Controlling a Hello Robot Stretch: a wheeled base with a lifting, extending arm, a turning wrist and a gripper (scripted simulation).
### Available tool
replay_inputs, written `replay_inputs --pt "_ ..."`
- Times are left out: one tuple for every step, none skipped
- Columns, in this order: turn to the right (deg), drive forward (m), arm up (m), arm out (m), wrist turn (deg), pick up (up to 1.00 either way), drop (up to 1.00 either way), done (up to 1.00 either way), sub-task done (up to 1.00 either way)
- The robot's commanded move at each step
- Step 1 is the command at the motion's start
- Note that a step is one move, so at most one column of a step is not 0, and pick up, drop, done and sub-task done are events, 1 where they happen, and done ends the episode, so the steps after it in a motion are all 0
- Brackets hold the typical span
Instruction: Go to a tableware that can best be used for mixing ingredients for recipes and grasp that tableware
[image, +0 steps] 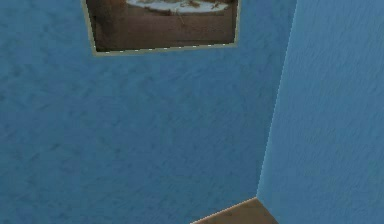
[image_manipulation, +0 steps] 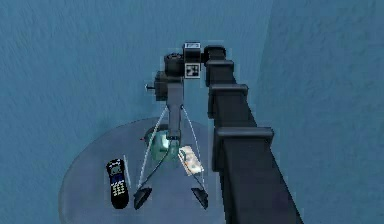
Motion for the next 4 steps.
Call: replay_inputs --pt "0.0 0.00 0.00 0.00 45.0 0.00 0.00 0.00 0.00" --pt "0.0 0.00 0.00 0.00 45.0 0.00 0.00 0.00 0.00" --pt "0.0 0.00 0.00 0.00 45.0 0.00 0.00 0.00 0.00" --pt "0.0 0.00 0.00 0.00 18.0 0.00 0.00 0.00 0.00"
